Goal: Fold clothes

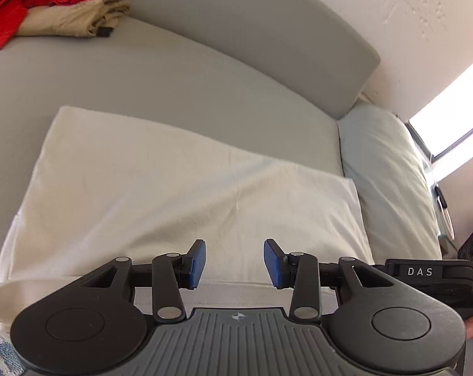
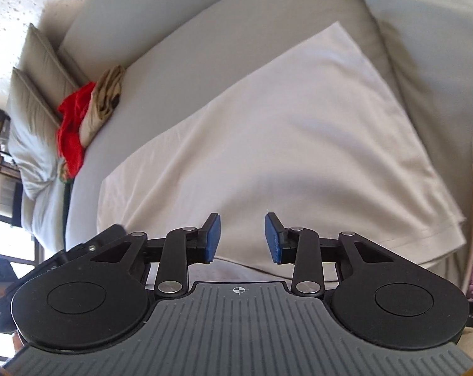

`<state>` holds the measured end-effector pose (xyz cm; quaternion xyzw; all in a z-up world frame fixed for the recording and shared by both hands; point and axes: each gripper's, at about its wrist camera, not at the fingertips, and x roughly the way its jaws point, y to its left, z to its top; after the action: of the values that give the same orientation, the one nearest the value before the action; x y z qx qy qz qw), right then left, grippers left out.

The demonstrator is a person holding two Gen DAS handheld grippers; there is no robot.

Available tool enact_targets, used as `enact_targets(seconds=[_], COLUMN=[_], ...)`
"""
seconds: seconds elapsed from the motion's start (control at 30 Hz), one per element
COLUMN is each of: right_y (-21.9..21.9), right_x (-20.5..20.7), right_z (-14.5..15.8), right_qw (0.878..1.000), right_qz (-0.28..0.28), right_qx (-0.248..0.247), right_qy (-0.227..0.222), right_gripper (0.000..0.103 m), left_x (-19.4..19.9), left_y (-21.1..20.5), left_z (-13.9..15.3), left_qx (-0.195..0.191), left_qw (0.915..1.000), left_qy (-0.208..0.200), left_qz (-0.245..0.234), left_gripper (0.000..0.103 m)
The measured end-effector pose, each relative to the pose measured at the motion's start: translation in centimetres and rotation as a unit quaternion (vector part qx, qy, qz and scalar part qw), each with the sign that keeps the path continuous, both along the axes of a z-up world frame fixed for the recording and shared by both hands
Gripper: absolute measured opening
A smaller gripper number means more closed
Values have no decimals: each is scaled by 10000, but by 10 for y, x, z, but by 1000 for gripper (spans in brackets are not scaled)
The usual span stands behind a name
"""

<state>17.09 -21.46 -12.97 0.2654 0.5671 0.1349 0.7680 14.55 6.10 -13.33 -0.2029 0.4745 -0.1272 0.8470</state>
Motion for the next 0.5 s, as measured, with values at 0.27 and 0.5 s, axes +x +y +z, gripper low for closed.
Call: enact_targets(seconds=[0.27,0.5], right_y=[-12,-78], right_x=[-73,-135], right_z=[11,34], right_qw=[9916,9923], right_qz=[1006,-126], right_qx=[516,1230], right_qy=[621,-17], right_gripper=[42,44], left_x=[-105,-185], left_y=[33,140], left_z=[9,5], left_qx=[-589,-1632], left_qw=[9894,9691], left_qy=[677,-92], left_qz=[-1138,1849], left_gripper=[26,41])
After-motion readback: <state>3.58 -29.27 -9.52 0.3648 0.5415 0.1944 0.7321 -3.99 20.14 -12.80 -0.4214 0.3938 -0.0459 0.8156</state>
